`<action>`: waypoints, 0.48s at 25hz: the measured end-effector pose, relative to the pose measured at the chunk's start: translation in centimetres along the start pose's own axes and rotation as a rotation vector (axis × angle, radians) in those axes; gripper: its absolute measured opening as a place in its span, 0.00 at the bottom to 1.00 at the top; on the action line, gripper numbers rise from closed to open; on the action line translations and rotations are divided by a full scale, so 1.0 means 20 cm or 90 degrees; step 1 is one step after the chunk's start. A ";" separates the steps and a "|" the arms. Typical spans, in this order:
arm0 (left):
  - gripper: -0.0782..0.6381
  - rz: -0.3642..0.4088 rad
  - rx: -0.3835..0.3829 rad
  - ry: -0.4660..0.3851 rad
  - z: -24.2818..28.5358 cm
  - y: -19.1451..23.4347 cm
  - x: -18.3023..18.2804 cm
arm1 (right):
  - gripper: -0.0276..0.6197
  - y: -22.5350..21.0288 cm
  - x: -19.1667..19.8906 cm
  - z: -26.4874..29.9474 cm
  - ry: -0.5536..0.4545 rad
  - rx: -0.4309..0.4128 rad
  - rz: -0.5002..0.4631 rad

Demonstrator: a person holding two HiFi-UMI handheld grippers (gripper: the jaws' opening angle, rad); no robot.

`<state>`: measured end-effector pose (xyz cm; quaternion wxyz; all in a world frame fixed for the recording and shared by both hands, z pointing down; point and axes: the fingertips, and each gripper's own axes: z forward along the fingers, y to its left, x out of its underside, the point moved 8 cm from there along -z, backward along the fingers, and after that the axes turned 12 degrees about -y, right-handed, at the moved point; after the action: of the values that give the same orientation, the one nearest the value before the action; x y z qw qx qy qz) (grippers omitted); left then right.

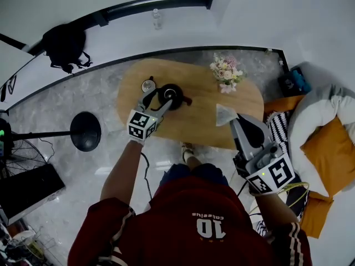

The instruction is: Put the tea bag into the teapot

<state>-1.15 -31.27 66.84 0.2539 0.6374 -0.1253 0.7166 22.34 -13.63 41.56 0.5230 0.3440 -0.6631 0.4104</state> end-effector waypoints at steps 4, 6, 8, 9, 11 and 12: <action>0.51 0.018 -0.003 -0.018 -0.05 -0.02 -0.11 | 0.04 0.04 -0.03 -0.04 -0.011 -0.006 -0.013; 0.50 0.028 -0.005 -0.026 -0.09 -0.03 -0.17 | 0.04 0.07 -0.04 -0.06 -0.015 -0.007 -0.014; 0.50 0.040 -0.004 -0.036 -0.12 -0.05 -0.24 | 0.04 0.09 -0.07 -0.07 -0.021 -0.010 -0.014; 0.51 0.049 -0.002 -0.041 -0.13 -0.06 -0.28 | 0.04 0.11 -0.08 -0.08 -0.024 -0.013 -0.017; 0.50 0.061 0.000 -0.054 -0.17 -0.08 -0.35 | 0.04 0.14 -0.11 -0.09 -0.032 -0.020 -0.023; 0.50 0.065 -0.001 -0.061 -0.20 -0.09 -0.38 | 0.04 0.16 -0.12 -0.09 -0.037 -0.022 -0.027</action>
<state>-3.05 -29.31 58.48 0.2114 0.6635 -0.1699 0.6973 20.72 -10.55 38.83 0.5181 0.3603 -0.6776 0.3777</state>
